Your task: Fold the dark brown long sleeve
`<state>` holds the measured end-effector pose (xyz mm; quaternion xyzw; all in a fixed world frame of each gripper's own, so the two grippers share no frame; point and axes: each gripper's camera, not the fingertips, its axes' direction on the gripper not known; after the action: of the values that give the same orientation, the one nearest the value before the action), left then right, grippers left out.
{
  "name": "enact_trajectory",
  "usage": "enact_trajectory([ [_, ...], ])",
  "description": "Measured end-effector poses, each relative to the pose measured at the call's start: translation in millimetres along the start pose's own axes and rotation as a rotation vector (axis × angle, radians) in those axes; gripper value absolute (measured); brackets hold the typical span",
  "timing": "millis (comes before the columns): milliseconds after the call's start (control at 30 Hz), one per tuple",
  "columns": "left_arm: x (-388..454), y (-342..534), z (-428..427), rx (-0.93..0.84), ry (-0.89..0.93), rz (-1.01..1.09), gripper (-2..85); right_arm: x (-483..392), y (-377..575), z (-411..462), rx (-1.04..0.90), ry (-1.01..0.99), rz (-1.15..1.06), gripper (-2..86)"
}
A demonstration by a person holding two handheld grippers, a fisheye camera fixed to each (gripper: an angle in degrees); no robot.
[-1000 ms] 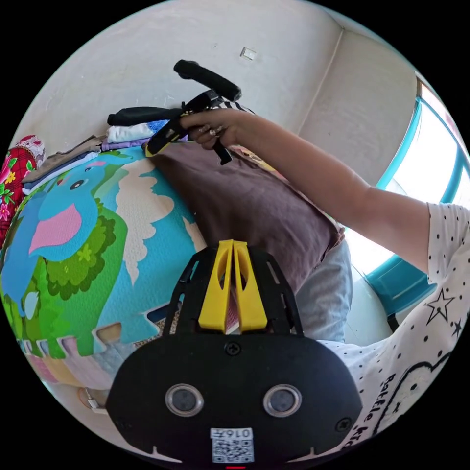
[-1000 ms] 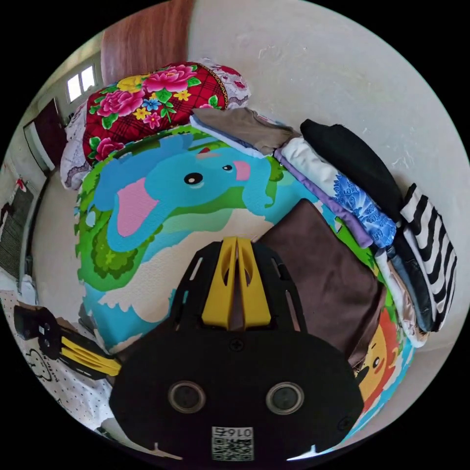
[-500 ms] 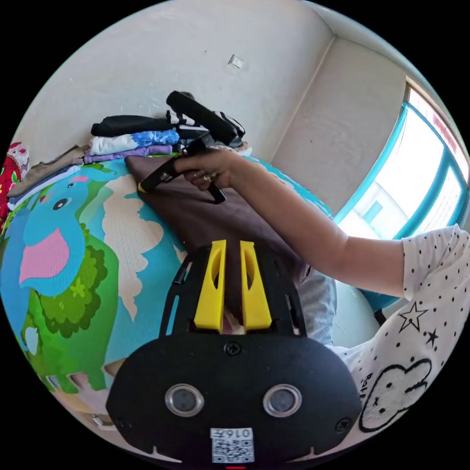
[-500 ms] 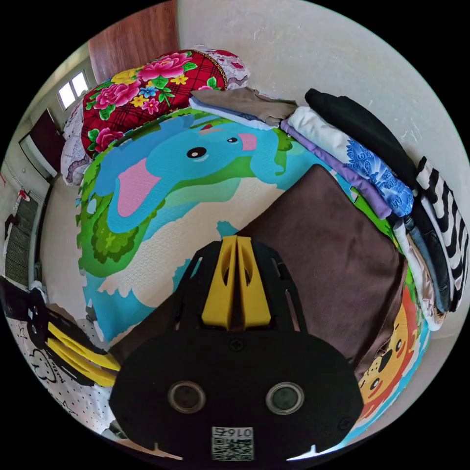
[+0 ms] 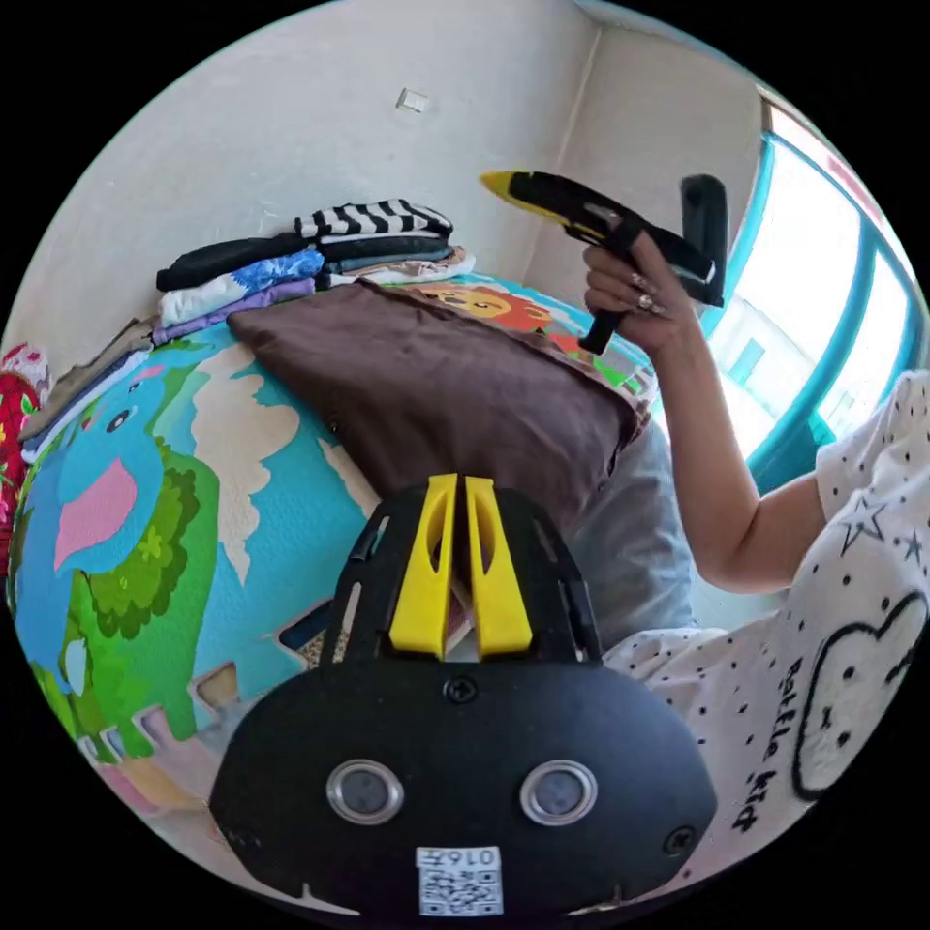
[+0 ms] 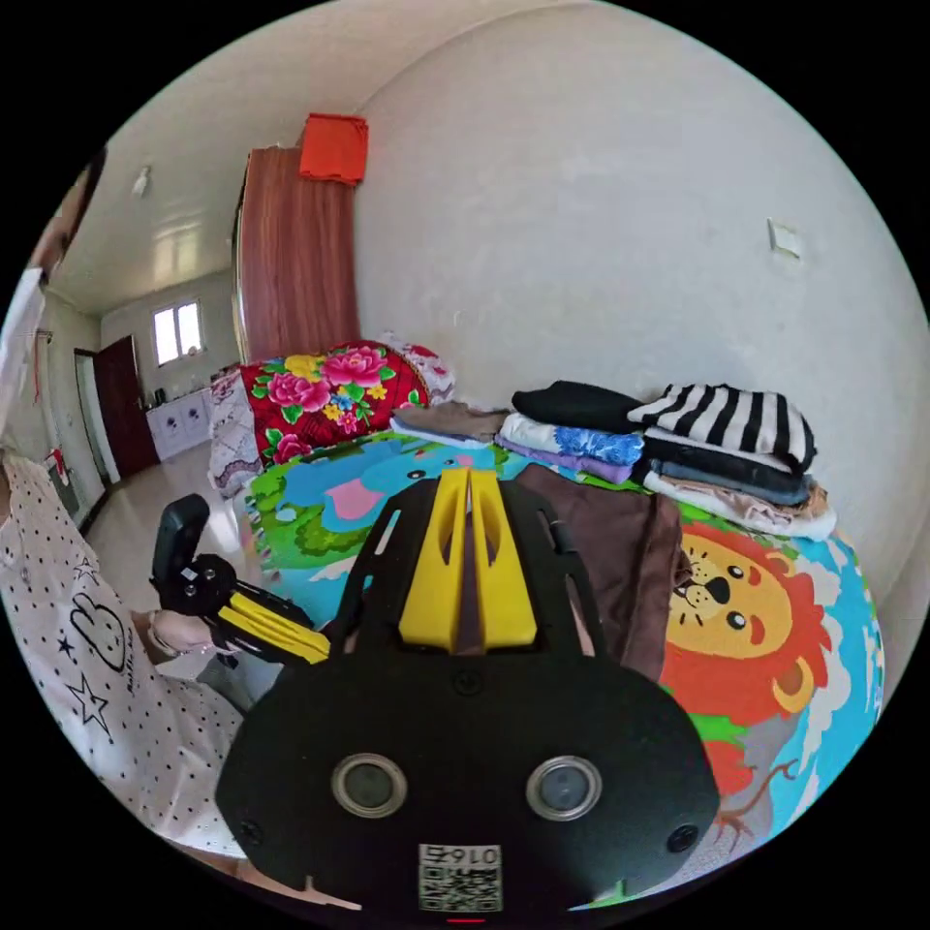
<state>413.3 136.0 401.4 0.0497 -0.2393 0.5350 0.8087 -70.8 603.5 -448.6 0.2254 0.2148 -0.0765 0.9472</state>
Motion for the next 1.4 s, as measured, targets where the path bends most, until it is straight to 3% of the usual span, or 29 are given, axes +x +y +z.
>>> enact_trajectory([
  [67, 13, 8, 2, 0.039, -0.058, 0.075, 4.3, 4, 24, -105, 0.156, 0.199, 0.037, 0.1],
  [167, 20, 13, 6, 0.061, -0.131, 0.083, 5.9, -3, 44, -199, 0.207, 0.456, 0.066, 0.8],
  [300, 8, 9, -2, 0.031, -0.100, 0.011, 6.2, -23, 53, -262, 0.091, 0.585, -0.024, 3.1],
  [400, -9, 13, -24, 0.064, -0.071, -0.032, 6.3, -41, 57, -294, -0.024, 0.605, -0.097, 9.6],
  [533, -31, 30, -49, 0.055, -0.141, -0.058, 7.4, -72, 65, -355, 0.167, 0.842, -0.175, 14.4],
  [633, -51, 47, -53, -0.035, -0.132, -0.088, 9.0, -72, 50, -404, 0.308, 0.784, -0.084, 14.4],
  [767, -77, 68, -39, -0.145, 0.173, -0.130, 12.3, -72, 23, -436, 0.367, 0.723, -0.077, 14.1],
  [1067, -138, 77, 0, -0.126, 0.449, -0.302, 12.8, -106, -38, -424, 0.224, 0.624, -0.310, 14.4],
  [1133, -149, 78, -1, -0.080, 0.533, -0.316, 10.8, -113, -49, -418, 0.177, 0.578, -0.357, 14.7],
  [1300, -200, 84, -20, 0.227, 0.899, -0.448, 0.7, -131, -69, -395, 0.013, 0.449, -0.477, 15.9],
  [1400, -222, 74, -22, 0.268, 1.029, -0.505, -0.5, -147, -76, -372, -0.088, 0.370, -0.537, 16.4],
])
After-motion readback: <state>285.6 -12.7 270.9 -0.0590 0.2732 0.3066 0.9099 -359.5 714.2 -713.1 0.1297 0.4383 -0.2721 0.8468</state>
